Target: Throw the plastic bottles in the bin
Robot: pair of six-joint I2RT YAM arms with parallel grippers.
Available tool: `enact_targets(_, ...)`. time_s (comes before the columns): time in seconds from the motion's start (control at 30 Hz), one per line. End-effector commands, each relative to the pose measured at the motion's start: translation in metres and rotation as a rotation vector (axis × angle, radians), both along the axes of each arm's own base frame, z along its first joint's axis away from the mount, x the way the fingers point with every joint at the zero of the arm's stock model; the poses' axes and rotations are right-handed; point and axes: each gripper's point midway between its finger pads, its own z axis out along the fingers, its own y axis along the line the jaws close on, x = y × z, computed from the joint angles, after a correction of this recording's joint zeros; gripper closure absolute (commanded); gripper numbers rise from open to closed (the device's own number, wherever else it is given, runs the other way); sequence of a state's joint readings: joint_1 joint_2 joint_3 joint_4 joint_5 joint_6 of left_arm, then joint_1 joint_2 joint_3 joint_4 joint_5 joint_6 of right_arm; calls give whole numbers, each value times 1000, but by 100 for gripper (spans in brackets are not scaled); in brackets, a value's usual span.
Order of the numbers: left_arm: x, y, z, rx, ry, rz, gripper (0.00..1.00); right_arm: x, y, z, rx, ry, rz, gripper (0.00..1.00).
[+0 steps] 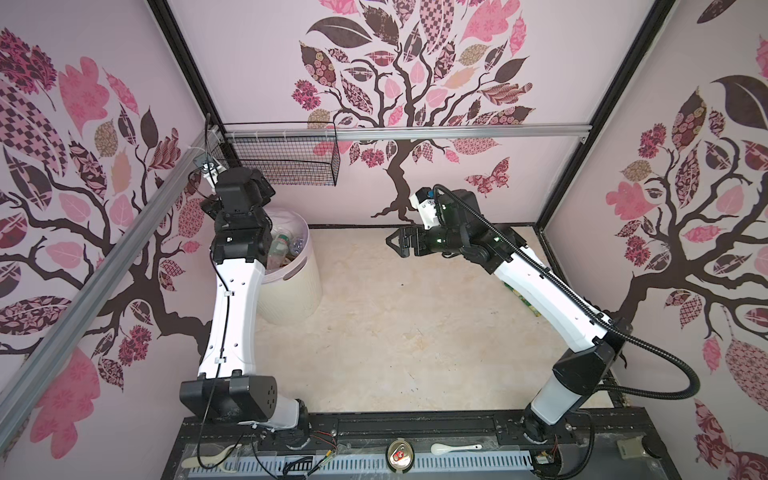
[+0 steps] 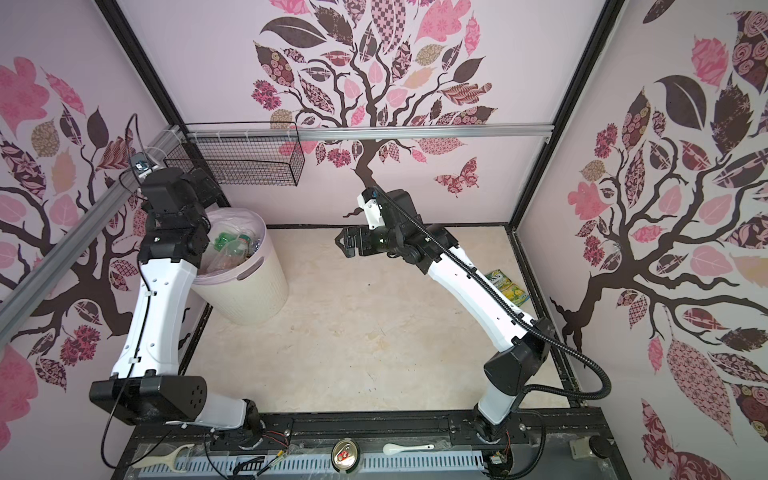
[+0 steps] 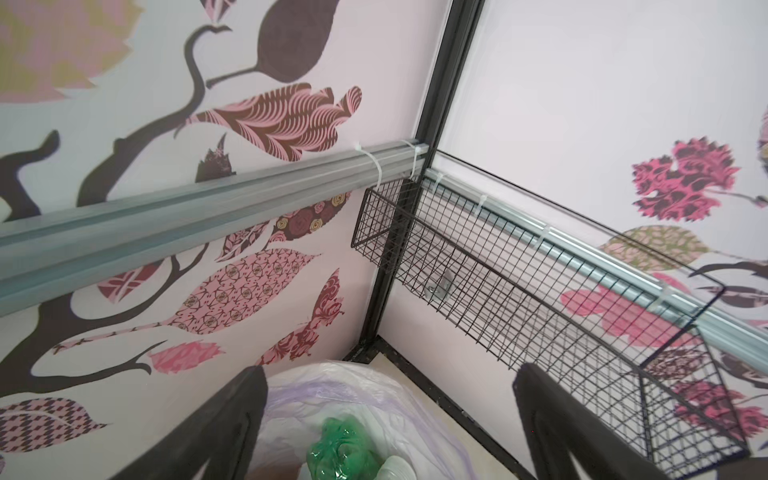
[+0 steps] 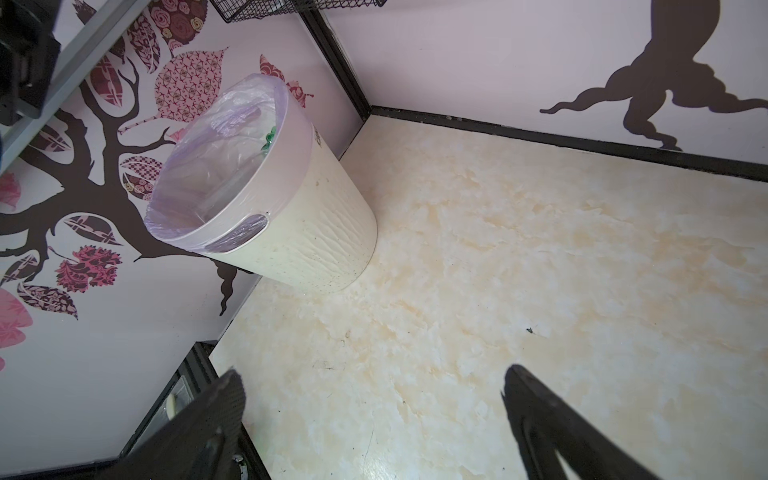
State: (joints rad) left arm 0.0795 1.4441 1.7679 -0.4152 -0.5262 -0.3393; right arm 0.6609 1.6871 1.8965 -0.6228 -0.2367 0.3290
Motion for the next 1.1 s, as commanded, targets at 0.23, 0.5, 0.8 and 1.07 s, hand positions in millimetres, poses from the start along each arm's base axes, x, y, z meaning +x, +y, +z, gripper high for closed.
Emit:
enact_targets(0.23, 12, -60, -70, -276, 149, -260, 2, -2, 0, -9, -4, 27, -9, 0)
enact_targets(0.5, 19, -116, -129, -239, 509, -409, 2, -11, -10, -10, -8, 33, -21, 0)
enact_targets(0.8, 19, -113, -168, -195, 670, -401, 9, -24, -22, -16, -24, 47, -30, 0)
enact_targets(1.07, 22, -130, -170, -172, 658, -484, 31, -28, -28, -22, -43, 54, -39, 0)
